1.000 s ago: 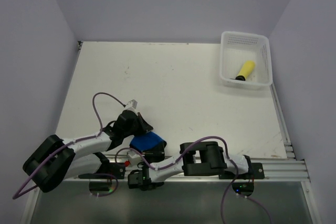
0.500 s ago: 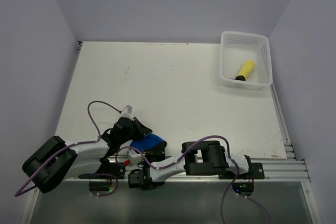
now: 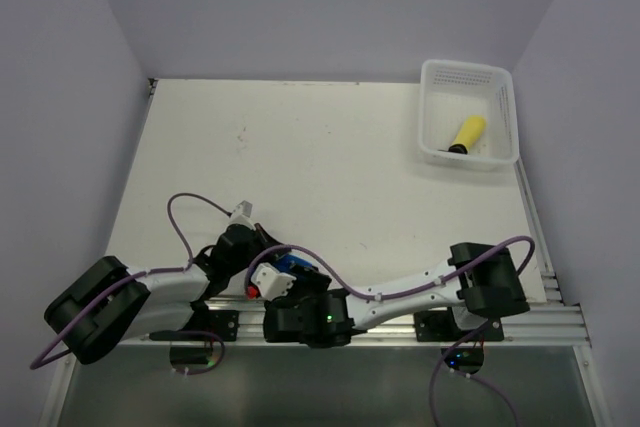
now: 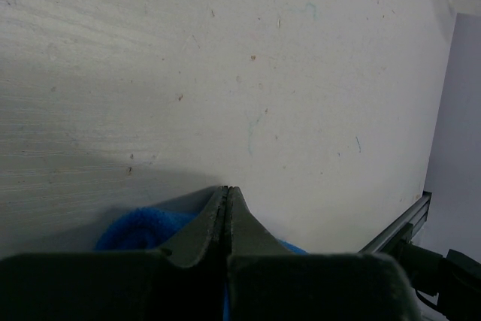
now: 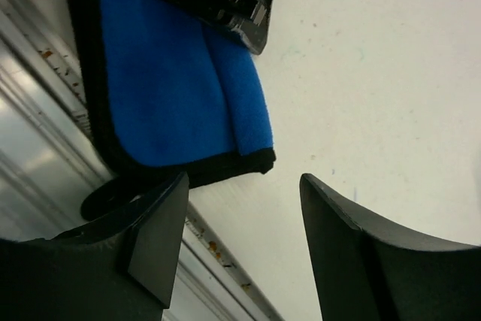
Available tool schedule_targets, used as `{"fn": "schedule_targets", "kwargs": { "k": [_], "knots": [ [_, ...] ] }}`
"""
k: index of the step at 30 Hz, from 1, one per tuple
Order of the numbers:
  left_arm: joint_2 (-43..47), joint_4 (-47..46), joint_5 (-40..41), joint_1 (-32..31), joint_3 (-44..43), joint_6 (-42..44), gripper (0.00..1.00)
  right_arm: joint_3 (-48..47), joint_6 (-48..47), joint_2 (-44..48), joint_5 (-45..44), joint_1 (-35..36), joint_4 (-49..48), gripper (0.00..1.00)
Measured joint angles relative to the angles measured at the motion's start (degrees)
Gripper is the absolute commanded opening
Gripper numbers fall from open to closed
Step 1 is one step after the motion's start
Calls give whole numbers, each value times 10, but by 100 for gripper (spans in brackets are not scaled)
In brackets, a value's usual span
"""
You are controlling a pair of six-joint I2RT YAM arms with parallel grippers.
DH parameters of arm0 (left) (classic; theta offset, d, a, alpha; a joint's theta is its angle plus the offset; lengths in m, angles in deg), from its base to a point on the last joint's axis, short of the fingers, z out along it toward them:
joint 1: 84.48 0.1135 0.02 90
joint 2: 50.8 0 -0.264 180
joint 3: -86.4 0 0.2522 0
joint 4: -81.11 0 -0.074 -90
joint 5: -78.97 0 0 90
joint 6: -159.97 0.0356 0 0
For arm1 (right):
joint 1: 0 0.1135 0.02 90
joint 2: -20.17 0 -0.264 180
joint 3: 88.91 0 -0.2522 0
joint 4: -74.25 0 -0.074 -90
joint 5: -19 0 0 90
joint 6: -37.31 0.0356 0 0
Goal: Roll the towels
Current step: Roll the towel
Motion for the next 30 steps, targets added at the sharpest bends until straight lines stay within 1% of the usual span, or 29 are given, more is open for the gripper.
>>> {"fn": "schedule_targets", "kwargs": {
  "k": [1,3,4,6,8,11,15,19,24,30],
  "knots": [
    [0,0,0,0,0,0,0,15,4,19,18,-2,-9,65],
    [0,0,1,0,0,0,0,50,17,61,60,-15,-29,55],
    [0,0,1,0,0,0,0,71,24,85,81,-27,-39,49],
    [0,0,2,0,0,0,0,113,44,128,129,-66,-69,49],
    [0,0,2,0,0,0,0,153,63,167,181,-124,-103,49],
    [0,-1,2,-1,0,0,0,184,89,190,252,-205,-145,48],
    [0,-1,4,-1,0,0,0,194,120,184,350,-281,-192,49],
    [-1,-2,5,-3,0,0,0,194,149,144,432,-327,-230,51],
    [-2,-3,7,-4,0,0,0,196,175,87,494,-339,-244,50],
    [-3,-5,8,-5,0,0,0,204,190,64,527,-340,-264,50]
  ]
}}
